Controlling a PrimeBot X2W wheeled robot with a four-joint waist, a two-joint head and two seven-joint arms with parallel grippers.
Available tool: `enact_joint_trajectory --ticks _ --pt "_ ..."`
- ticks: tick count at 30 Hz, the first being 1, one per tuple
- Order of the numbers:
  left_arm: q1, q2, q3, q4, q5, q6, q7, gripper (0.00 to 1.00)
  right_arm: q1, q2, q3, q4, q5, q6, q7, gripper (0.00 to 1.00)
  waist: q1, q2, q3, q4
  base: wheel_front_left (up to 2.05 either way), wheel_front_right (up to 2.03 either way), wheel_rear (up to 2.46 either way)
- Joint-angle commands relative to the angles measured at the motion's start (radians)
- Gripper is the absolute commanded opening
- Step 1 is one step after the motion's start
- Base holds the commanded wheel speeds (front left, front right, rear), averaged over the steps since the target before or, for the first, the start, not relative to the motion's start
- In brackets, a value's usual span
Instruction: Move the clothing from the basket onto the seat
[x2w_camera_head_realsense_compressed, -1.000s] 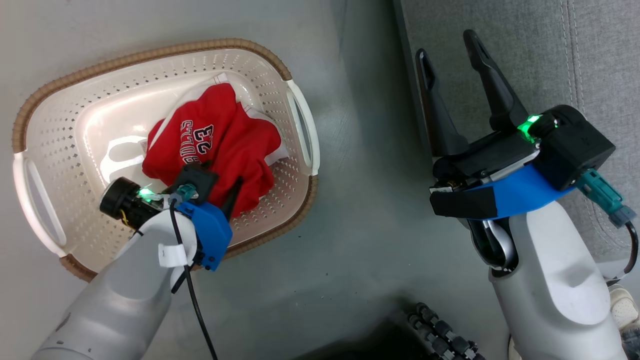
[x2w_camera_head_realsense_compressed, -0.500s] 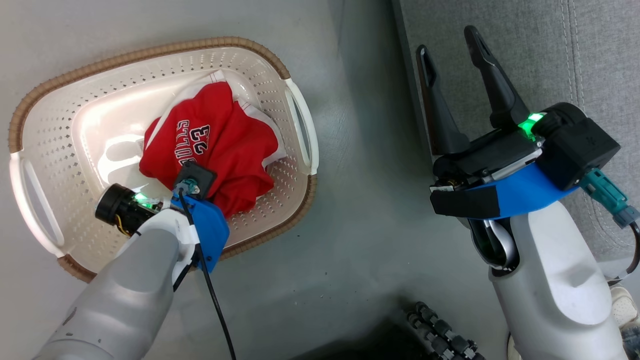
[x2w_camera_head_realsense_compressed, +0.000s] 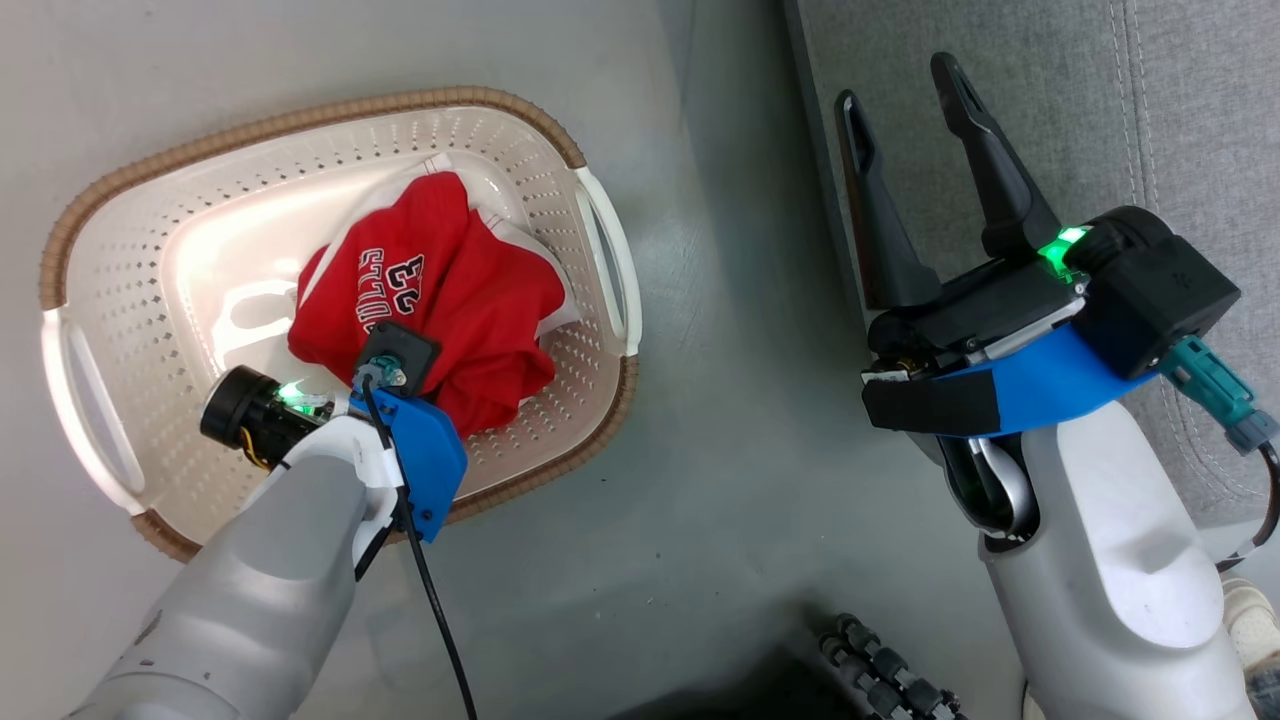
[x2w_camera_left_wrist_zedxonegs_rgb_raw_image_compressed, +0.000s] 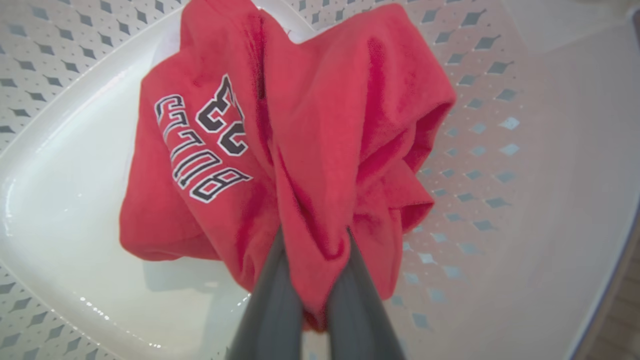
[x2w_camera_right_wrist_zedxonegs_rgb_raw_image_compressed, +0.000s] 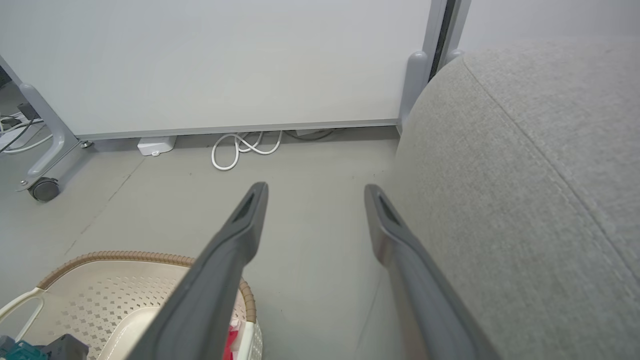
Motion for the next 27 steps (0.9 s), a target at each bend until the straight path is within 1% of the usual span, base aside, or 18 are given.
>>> enact_joint_trajectory --ticks 1,6,10,20,27 --pt "-0.009 -0.003 -0.008 0.001 -0.010 -0.001 -0.009 0.00 -0.012 0.002 -0.002 0.005 -0.007 0.000 -0.004 1.00 0.0000 0.0000 -0.010 0.006 0.00 0.00 0.00" --pt "0.006 -0.023 -0.019 -0.007 -0.035 -0.001 -0.028 0.00 -0.003 0.002 -0.013 0.026 -0.026 0.000 -0.004 1.00 0.0000 0.0000 -0.059 0.032 0.00 0.00 0.00" --pt "0.026 -0.051 -0.038 -0.016 -0.058 -0.001 -0.050 0.00 0.027 0.002 -0.030 0.062 -0.046 0.000 -0.004 1.00 0.0000 0.0000 -0.133 0.069 0.00 0.00 0.00" --pt "0.104 -0.105 -0.102 -0.064 -0.133 -0.001 -0.108 0.00 0.100 0.001 -0.041 0.174 -0.076 0.000 0.005 1.00 0.0000 0.0000 -0.384 0.163 0.00 0.00 0.00" --pt "0.150 -0.124 -0.158 -0.139 -0.196 -0.001 -0.143 0.00 0.179 -0.001 -0.058 0.215 -0.087 0.000 0.040 1.00 0.0000 0.0000 -0.570 0.228 0.00 0.00 0.00"
